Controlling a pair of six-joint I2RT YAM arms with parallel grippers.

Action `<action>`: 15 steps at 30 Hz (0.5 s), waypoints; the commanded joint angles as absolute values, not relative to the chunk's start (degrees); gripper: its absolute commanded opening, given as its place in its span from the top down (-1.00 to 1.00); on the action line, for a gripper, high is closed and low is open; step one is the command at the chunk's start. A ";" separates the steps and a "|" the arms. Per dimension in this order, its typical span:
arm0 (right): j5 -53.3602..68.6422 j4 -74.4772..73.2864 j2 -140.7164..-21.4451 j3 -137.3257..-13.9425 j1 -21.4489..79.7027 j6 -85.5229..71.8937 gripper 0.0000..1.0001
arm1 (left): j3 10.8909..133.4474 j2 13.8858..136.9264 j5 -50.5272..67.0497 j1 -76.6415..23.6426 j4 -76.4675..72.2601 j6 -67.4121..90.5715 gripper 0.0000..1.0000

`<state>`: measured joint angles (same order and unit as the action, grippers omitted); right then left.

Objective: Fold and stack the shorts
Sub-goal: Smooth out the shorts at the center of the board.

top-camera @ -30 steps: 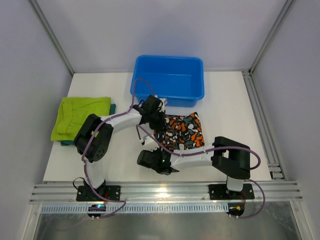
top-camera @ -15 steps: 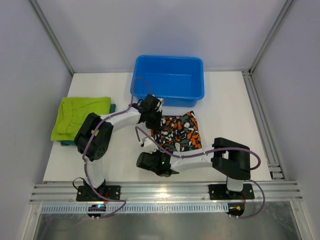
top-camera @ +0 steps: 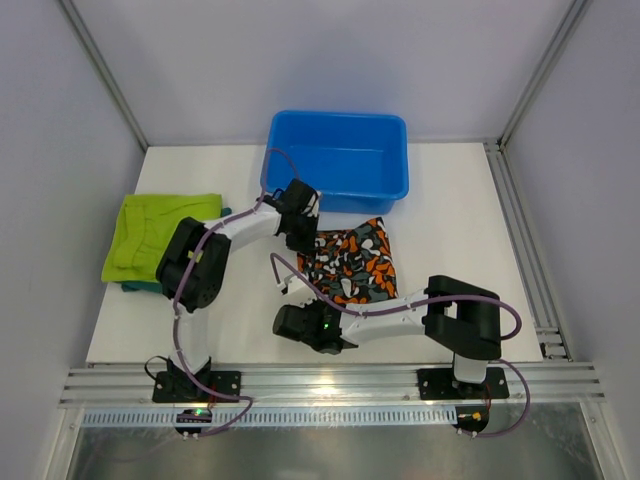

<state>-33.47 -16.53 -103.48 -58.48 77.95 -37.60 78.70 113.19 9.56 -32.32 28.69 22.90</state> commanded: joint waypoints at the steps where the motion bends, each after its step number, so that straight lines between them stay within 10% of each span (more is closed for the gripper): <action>1: -30.59 -17.22 -103.10 -58.27 79.10 -39.03 0.92 | 81.39 114.96 10.80 -31.29 32.52 19.95 0.86; 9: -27.88 -21.09 -97.66 -61.96 79.10 -35.96 0.34 | 75.77 101.62 6.88 -31.38 32.34 21.09 0.14; 15: -19.01 -20.83 -87.82 -62.14 79.01 -35.07 -0.02 | 75.32 90.98 1.84 -31.38 34.89 23.38 0.11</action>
